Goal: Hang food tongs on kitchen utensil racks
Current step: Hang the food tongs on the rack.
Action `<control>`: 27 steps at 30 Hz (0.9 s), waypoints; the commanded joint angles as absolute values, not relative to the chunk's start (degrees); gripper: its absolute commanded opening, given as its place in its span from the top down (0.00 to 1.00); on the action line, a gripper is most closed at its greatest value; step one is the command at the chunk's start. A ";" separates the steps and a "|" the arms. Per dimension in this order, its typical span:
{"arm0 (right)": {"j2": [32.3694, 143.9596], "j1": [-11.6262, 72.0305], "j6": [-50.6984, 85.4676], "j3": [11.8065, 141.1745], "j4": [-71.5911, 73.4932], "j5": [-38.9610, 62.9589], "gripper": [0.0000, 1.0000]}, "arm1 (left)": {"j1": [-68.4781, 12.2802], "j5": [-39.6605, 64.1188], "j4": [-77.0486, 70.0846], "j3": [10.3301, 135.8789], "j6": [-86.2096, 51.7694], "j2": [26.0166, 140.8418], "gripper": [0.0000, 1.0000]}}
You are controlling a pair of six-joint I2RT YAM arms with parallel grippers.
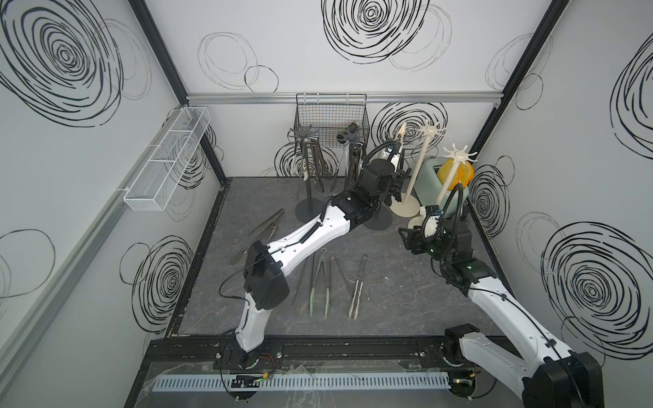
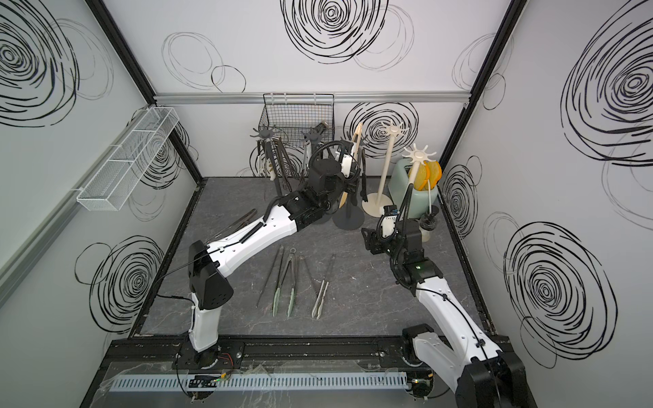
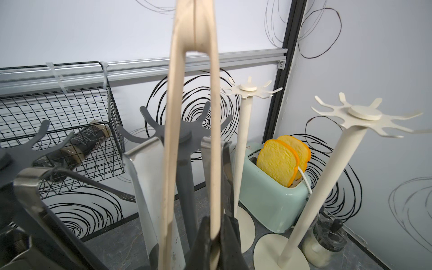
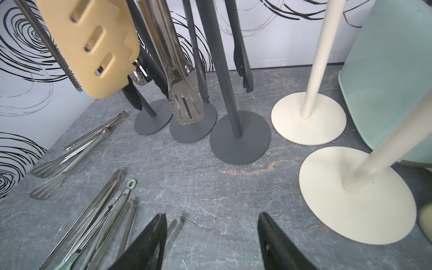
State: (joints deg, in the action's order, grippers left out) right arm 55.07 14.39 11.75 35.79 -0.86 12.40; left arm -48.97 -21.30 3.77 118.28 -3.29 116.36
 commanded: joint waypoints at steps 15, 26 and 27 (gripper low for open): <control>55.11 13.38 11.48 34.67 0.42 13.92 0.35 | -48.52 -25.41 4.85 121.83 -2.27 119.18 1.00; 55.55 13.13 11.69 34.46 0.94 14.74 0.35 | -48.58 -25.25 4.67 116.98 -4.08 118.58 1.00; 55.55 13.10 11.68 34.45 0.97 14.72 0.35 | -48.56 -25.25 4.53 116.42 -4.27 118.41 1.00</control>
State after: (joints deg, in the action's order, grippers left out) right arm 55.29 13.37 11.77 35.07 -0.75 14.02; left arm -48.75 -24.86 6.72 117.84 -3.44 119.22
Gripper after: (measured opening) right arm 0.647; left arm 0.097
